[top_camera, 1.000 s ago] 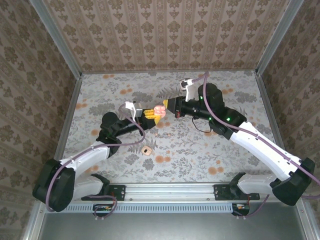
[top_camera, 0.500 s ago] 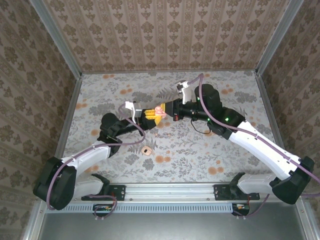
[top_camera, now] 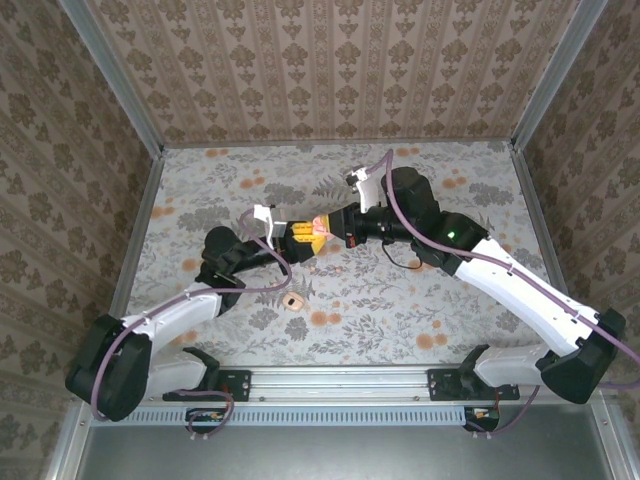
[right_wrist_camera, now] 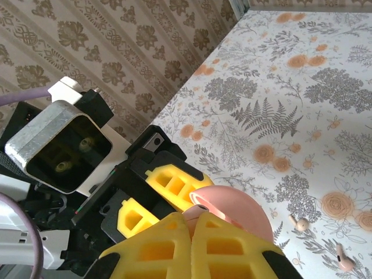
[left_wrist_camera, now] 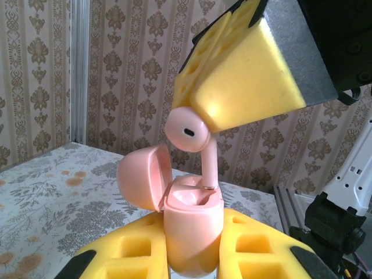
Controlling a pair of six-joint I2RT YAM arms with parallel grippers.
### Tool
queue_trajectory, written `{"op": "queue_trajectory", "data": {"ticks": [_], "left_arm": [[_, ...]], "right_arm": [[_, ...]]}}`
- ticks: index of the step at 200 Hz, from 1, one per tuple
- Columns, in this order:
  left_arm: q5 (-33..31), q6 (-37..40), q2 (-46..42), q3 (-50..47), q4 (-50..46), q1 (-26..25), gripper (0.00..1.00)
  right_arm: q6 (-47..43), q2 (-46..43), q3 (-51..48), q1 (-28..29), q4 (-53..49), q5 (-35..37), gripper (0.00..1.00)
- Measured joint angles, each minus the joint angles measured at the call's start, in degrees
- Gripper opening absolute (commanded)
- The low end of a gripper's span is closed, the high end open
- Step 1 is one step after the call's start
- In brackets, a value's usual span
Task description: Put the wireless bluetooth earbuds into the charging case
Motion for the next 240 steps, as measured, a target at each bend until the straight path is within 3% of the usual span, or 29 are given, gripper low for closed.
{"op": "queue_trajectory", "data": {"ticks": [240], "left_arm": [[-0.85, 1.51, -0.98, 0.11, -3.54, -0.44, 0.00]], "right_arm": [[3.17, 0.44, -2.40, 0.44, 3.43, 1.60, 0.07]]}}
